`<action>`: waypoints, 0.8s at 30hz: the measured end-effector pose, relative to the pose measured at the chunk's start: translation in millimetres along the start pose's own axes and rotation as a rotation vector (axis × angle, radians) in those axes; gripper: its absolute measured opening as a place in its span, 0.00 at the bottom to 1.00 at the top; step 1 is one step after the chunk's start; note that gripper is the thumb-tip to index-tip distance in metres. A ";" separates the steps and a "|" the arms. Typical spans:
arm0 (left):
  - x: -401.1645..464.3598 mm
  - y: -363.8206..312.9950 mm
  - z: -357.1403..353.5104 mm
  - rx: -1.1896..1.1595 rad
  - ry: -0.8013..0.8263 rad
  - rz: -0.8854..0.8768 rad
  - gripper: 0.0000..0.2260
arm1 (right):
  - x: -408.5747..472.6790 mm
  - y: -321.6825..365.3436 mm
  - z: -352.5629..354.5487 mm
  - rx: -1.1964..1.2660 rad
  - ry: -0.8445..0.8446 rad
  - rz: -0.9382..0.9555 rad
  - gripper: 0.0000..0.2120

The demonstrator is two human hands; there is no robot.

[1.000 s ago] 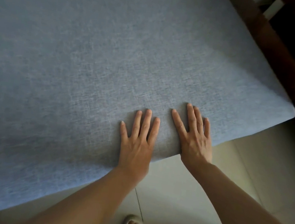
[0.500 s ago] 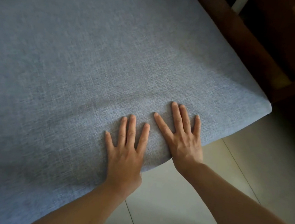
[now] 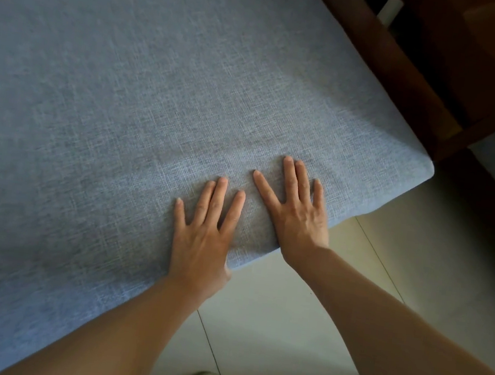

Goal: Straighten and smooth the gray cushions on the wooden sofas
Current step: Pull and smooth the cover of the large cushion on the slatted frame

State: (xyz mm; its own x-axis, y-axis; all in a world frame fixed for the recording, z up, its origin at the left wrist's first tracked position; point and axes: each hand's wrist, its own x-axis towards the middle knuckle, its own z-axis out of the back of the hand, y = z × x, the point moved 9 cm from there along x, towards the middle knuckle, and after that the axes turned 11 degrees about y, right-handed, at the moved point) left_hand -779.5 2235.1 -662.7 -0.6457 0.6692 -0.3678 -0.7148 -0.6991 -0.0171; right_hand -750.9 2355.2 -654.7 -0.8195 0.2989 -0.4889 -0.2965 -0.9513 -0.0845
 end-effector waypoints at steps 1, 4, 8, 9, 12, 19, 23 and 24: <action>-2.4 2.6 -1.8 -0.004 -0.007 -0.003 0.58 | -0.7 0.7 0.2 0.026 0.003 -0.015 0.57; -21.0 20.7 -9.6 0.010 -0.027 -0.003 0.59 | -9.7 20.2 -1.0 0.077 0.008 -0.025 0.52; -54.4 59.9 -21.3 0.031 -0.041 0.008 0.59 | -26.0 75.5 -5.0 0.100 -0.031 0.054 0.50; -61.8 69.8 -24.1 0.031 -0.043 0.023 0.59 | -29.4 88.8 -5.1 0.098 -0.034 0.068 0.51; -88.4 105.8 -32.7 0.006 -0.024 0.075 0.59 | -36.6 138.6 -8.2 0.067 0.025 0.126 0.49; -173.4 217.6 -59.9 -0.084 0.061 0.233 0.62 | -59.1 274.0 -3.5 -0.010 0.054 0.242 0.51; -225.9 282.3 -83.9 -0.085 0.077 0.256 0.63 | -77.7 355.1 -0.3 -0.028 0.013 0.289 0.52; -239.4 298.6 -88.5 -0.089 0.067 0.257 0.63 | -82.3 378.4 -4.8 -0.048 0.027 0.296 0.53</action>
State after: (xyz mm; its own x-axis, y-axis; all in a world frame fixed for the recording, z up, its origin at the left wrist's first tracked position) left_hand -814.6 1843.8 -662.0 -0.7816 0.4507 -0.4311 -0.5014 -0.8652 0.0046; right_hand -793.3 1970.3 -650.5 -0.8534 0.0062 -0.5212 -0.0221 -0.9995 0.0243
